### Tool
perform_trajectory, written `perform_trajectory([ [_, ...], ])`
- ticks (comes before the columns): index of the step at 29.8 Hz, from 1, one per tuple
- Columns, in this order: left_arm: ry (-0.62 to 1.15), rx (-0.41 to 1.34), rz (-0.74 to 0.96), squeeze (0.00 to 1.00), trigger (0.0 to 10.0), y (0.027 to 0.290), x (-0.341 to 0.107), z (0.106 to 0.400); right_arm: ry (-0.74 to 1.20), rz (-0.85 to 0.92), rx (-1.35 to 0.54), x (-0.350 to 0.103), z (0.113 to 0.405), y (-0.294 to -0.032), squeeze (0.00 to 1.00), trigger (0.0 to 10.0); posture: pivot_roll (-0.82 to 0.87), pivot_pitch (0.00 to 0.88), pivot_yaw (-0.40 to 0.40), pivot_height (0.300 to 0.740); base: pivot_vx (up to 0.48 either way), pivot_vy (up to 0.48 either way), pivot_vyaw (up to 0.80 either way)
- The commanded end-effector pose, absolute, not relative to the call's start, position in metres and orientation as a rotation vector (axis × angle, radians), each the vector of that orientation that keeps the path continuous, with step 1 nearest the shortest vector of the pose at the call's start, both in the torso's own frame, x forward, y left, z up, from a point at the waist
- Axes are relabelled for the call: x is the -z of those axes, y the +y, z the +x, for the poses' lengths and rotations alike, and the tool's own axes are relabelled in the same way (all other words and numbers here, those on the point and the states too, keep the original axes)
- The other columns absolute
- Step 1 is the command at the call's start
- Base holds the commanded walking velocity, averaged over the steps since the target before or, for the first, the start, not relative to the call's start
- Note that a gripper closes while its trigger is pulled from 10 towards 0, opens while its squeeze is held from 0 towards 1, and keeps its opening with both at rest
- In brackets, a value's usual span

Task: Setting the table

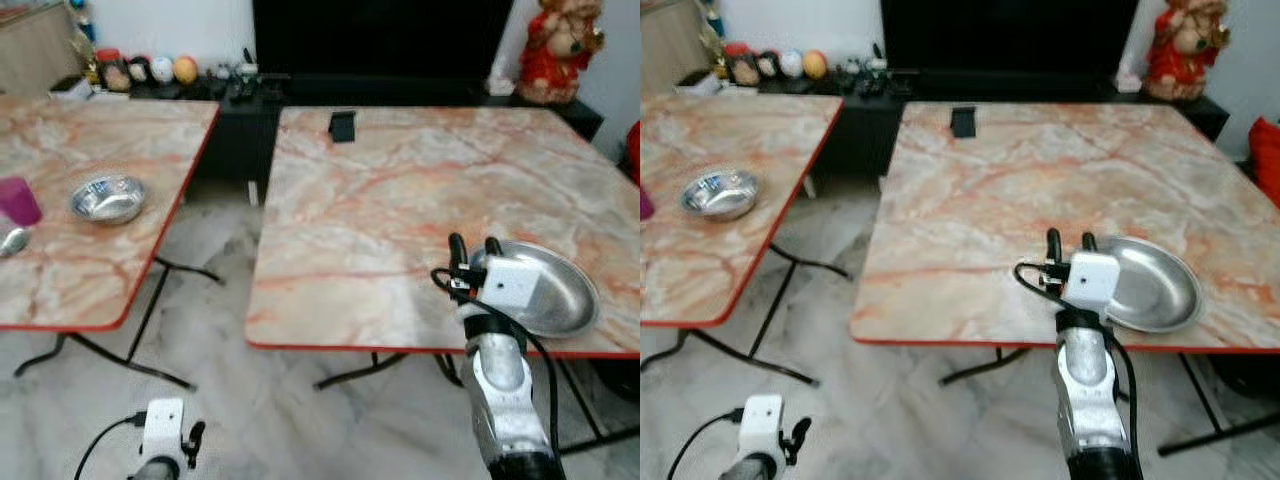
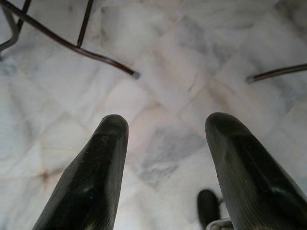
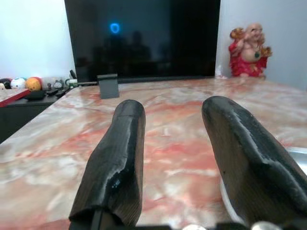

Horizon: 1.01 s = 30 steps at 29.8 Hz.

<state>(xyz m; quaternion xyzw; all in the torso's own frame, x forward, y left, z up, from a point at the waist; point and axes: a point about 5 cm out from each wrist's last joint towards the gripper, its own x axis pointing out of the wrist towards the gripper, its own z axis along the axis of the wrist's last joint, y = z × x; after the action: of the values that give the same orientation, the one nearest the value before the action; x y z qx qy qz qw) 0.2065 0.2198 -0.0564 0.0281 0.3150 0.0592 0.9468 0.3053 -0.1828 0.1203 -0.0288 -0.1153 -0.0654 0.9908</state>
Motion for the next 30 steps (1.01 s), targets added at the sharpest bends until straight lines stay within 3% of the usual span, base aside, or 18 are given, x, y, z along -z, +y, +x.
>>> perform_trajectory([
  [1, 0.658, -0.118, 0.046, 0.00, 10.0, 0.2171, 0.0587, 0.2048, -0.222, -0.063, 0.145, -0.1193, 0.3045, -0.1876, 0.00, 10.0, -0.09, 0.000, 0.022, 0.736, 0.000, 0.315, 0.00],
  [30, 0.665, -0.127, 0.042, 0.00, 10.0, 0.2167, 0.0602, 0.2025, -0.209, -0.054, 0.121, -0.1188, 0.3070, -0.1814, 0.00, 10.0, -0.09, 0.001, 0.013, 0.736, 0.000, 0.314, 0.00],
])
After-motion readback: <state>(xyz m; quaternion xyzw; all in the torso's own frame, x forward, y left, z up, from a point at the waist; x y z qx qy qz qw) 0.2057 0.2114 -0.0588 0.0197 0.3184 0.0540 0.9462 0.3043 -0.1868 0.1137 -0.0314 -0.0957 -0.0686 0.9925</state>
